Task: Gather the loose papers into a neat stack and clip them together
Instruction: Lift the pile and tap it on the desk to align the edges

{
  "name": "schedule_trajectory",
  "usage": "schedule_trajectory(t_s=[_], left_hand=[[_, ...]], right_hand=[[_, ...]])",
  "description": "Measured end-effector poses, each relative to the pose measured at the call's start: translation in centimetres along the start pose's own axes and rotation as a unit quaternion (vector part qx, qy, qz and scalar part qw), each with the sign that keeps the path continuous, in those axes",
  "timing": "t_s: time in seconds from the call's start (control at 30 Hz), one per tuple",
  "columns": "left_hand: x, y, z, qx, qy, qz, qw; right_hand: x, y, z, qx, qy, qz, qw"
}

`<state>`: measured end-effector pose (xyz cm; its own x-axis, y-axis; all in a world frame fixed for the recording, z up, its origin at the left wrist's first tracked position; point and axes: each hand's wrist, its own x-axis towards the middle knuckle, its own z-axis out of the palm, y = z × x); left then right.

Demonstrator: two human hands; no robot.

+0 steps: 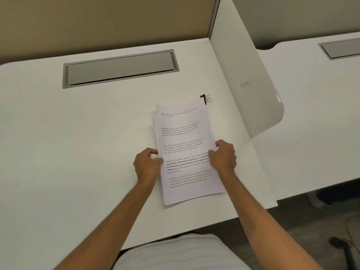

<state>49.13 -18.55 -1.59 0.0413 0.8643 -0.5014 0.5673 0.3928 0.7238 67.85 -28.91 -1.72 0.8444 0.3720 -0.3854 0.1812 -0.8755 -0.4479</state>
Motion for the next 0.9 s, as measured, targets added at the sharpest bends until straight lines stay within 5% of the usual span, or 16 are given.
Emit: schedule_trajectory(t_s=[0.47, 0.9], left_hand=[[2.3, 0.5, 0.2, -0.086, -0.054, -0.118, 0.988], [2.0, 0.4, -1.8, -0.027, -0.122, -0.038, 0.991]], right_hand=[[2.1, -0.5, -1.0, 0.138, -0.07, 0.081, 0.985], [1.3, -1.2, -0.9, 0.131, -0.112, 0.007, 0.985]])
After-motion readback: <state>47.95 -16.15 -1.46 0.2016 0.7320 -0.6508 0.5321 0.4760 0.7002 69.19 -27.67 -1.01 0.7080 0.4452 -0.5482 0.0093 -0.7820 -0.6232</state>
